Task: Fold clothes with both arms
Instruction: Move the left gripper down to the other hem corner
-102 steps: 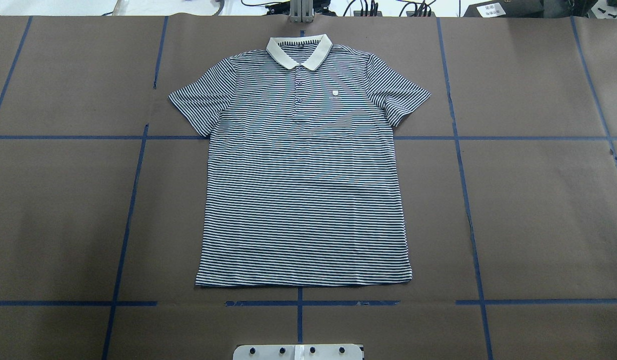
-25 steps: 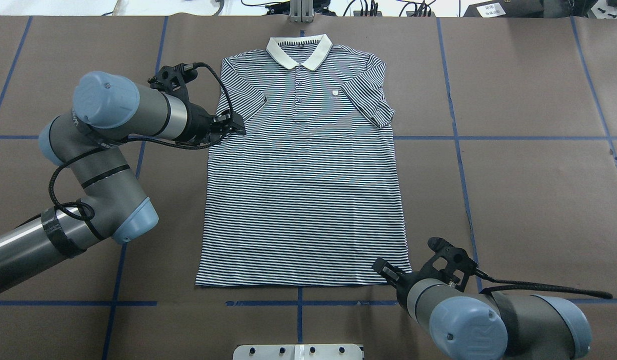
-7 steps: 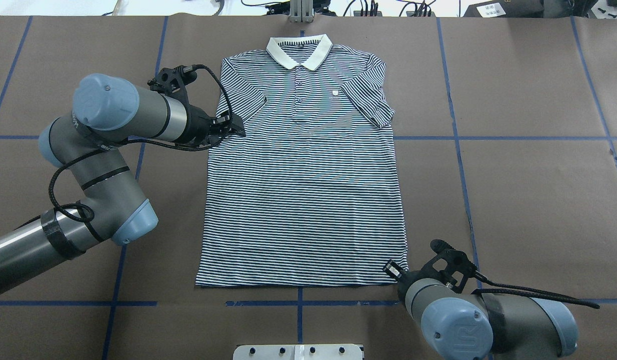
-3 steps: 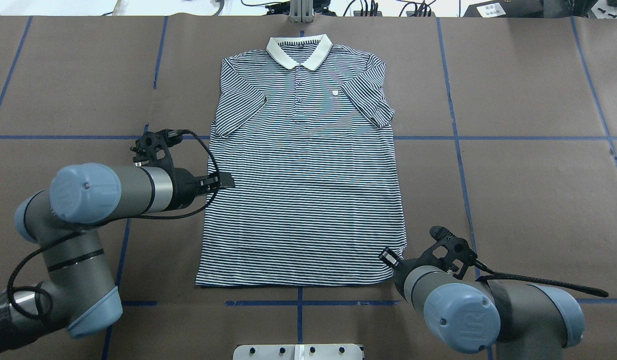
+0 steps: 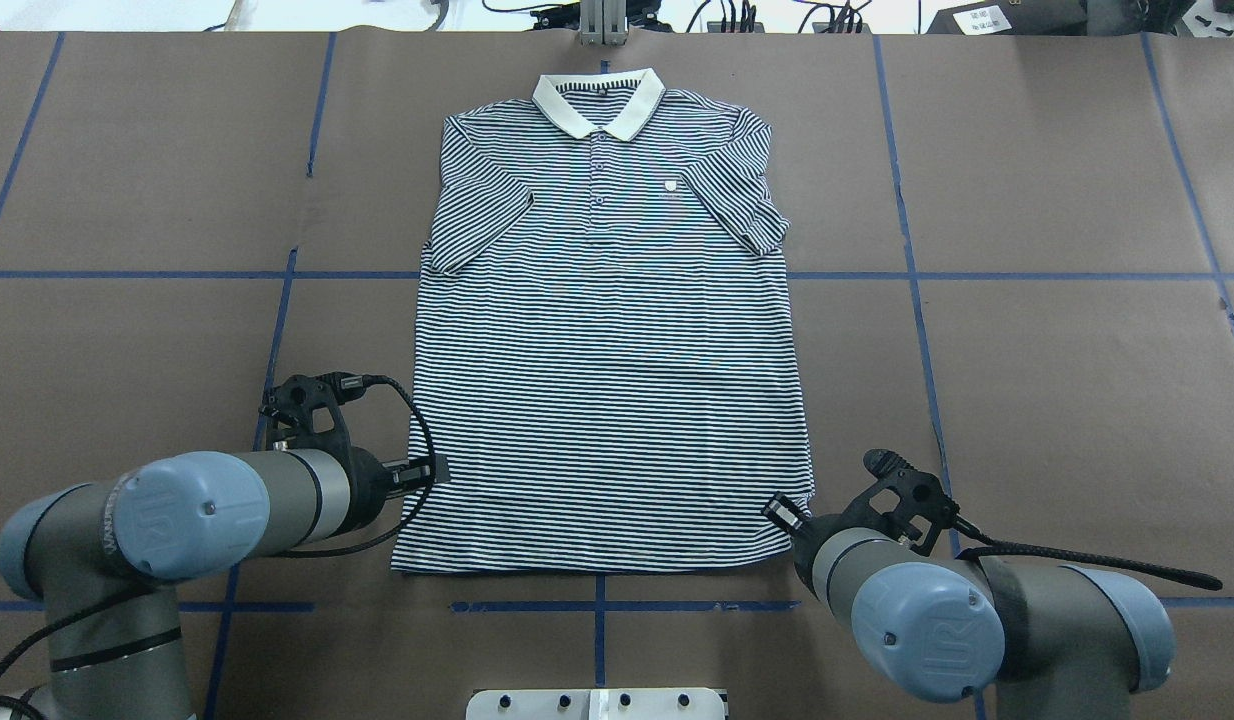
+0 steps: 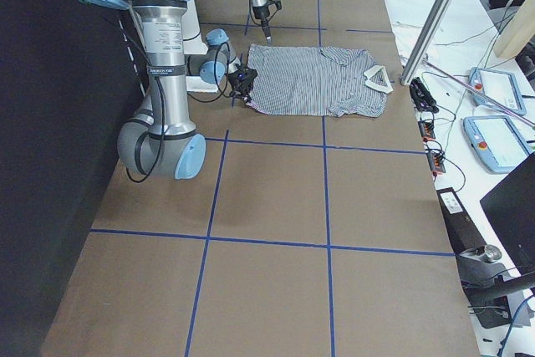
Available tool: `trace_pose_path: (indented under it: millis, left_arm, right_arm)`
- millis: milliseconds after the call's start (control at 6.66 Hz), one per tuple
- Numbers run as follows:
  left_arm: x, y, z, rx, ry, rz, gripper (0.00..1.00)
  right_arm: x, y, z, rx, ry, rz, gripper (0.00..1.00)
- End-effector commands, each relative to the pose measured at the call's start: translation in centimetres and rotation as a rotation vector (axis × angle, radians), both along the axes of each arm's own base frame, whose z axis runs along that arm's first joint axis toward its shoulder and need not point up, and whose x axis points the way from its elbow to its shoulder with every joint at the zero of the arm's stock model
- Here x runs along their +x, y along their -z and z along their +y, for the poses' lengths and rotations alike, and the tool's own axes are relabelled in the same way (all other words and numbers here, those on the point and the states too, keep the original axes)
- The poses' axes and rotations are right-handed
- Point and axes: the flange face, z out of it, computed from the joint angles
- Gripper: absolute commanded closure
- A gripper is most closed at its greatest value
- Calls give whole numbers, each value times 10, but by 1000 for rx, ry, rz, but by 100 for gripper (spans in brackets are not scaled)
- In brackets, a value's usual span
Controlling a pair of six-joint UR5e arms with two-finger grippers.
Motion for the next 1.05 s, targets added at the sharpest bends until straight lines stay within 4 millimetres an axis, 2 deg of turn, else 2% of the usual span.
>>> trace_pose_path:
  millis: [0,301,601,902]
  left_arm:
    - [9,-12,18,-42,-47,-75,36]
    - [17,-18,32,-82,-97,-104,37]
    - [19,-16,37,-97,-125,-97,52]
    - [19,-14,39,-101,-137,-91,56]
  right_arm:
    - [-2,0,2,-1,7,15,100]
    - [-3,3,4,0,10,9,100]
    - [-3,3,4,0,10,9,100]
    - [-3,6,3,0,9,5,100]
